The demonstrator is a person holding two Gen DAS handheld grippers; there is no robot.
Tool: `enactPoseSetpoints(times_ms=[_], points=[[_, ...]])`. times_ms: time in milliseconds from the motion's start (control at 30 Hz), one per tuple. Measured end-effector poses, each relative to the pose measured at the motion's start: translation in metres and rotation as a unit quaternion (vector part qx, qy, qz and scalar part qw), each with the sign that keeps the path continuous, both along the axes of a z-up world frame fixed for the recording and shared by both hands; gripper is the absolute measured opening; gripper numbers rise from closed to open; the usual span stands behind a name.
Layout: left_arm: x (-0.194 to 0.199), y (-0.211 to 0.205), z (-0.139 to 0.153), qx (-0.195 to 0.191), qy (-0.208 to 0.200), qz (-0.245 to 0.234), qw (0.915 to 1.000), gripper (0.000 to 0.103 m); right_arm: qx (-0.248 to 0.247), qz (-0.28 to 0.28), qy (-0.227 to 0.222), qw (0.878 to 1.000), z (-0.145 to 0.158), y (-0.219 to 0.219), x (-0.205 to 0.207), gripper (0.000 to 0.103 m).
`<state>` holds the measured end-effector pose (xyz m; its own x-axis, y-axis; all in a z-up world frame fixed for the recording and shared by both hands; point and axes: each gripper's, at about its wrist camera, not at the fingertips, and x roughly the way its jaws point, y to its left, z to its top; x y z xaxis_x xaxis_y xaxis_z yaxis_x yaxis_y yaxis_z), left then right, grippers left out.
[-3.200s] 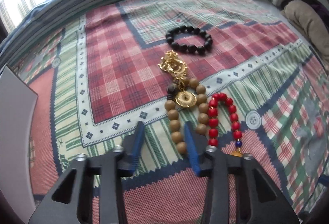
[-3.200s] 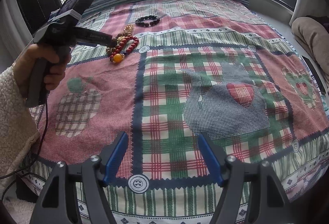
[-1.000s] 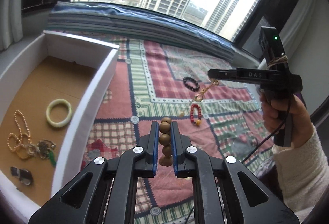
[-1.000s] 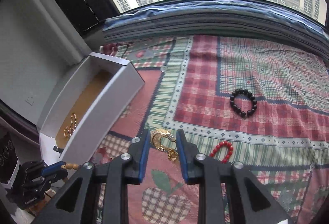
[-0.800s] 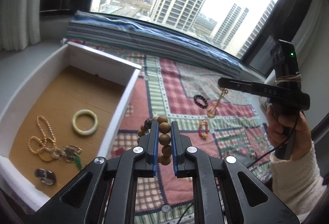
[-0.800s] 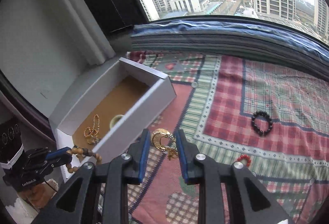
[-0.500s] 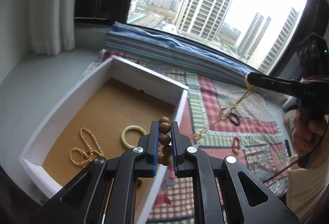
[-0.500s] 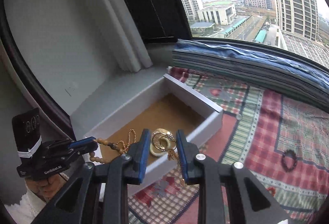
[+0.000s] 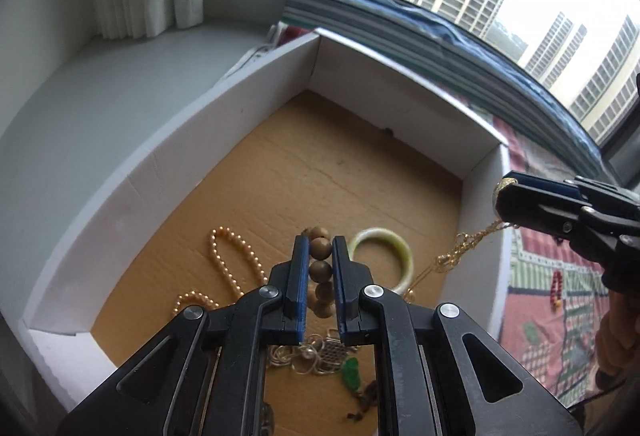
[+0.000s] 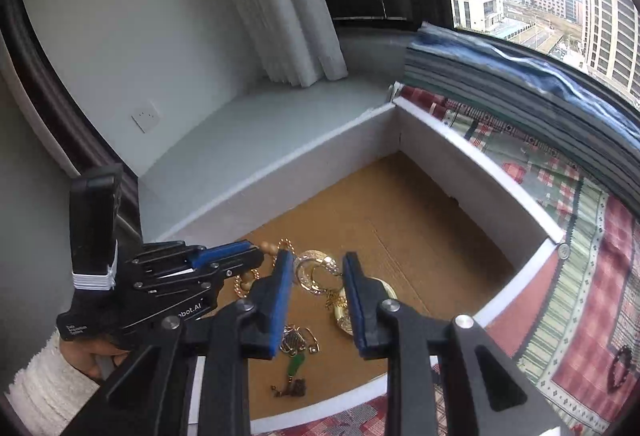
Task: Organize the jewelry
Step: 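Carry both items to the white box and open both tools, then move both tools back over the red and black bracelets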
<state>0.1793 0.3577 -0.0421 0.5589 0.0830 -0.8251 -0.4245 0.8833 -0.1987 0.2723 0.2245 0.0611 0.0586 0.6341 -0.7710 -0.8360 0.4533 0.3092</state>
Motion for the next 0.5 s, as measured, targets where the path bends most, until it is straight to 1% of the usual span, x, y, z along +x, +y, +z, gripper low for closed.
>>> enactPoseSetpoints(times_ms=[100, 167, 200, 233, 267, 300, 333, 400, 433, 467, 500], points=[[0.004, 0.0, -0.023, 0.006, 0.027, 0.0, 0.9996, 0.01, -0.029, -0.005, 0.008, 1.0, -0.034, 0.008, 0.003, 0.028], [0.005, 0.001, -0.033, 0.007, 0.043, 0.001, 0.9991, 0.012, -0.043, -0.009, 0.011, 0.999, -0.048, 0.01, 0.004, 0.028], [0.004, 0.003, -0.036, 0.007, 0.048, 0.004, 0.9988, 0.02, -0.049, -0.008, 0.015, 0.999, -0.053, 0.01, 0.003, 0.032], [0.002, 0.004, -0.037, 0.006, 0.051, 0.007, 0.9986, 0.034, -0.053, -0.009, 0.017, 0.998, -0.055, 0.009, 0.004, 0.036], [0.002, 0.004, -0.036, 0.007, 0.051, 0.012, 0.9986, 0.04, -0.054, -0.013, 0.017, 0.998, -0.055, 0.006, 0.004, 0.044], [-0.001, 0.004, -0.033, 0.01, 0.047, 0.017, 0.9987, 0.051, -0.052, -0.016, 0.017, 0.998, -0.053, 0.002, 0.004, 0.045], [-0.006, 0.004, -0.028, 0.014, 0.041, 0.02, 0.9988, 0.056, -0.048, -0.018, 0.019, 0.999, -0.049, -0.002, 0.003, 0.045], [-0.014, -0.001, -0.014, 0.024, 0.029, 0.02, 0.9991, 0.06, -0.033, -0.024, 0.016, 0.999, -0.036, -0.015, -0.001, 0.046], [-0.02, -0.007, -0.006, 0.031, 0.022, 0.02, 0.9991, 0.065, -0.024, -0.026, 0.012, 0.999, -0.029, -0.023, -0.005, 0.048], [-0.027, -0.013, 0.002, 0.038, 0.013, 0.019, 0.999, 0.068, -0.017, -0.028, 0.007, 0.999, -0.024, -0.028, -0.006, 0.053], [-0.033, -0.02, 0.008, 0.047, 0.003, 0.019, 0.9987, 0.073, -0.011, -0.033, -0.001, 0.999, -0.017, -0.037, -0.009, 0.059]])
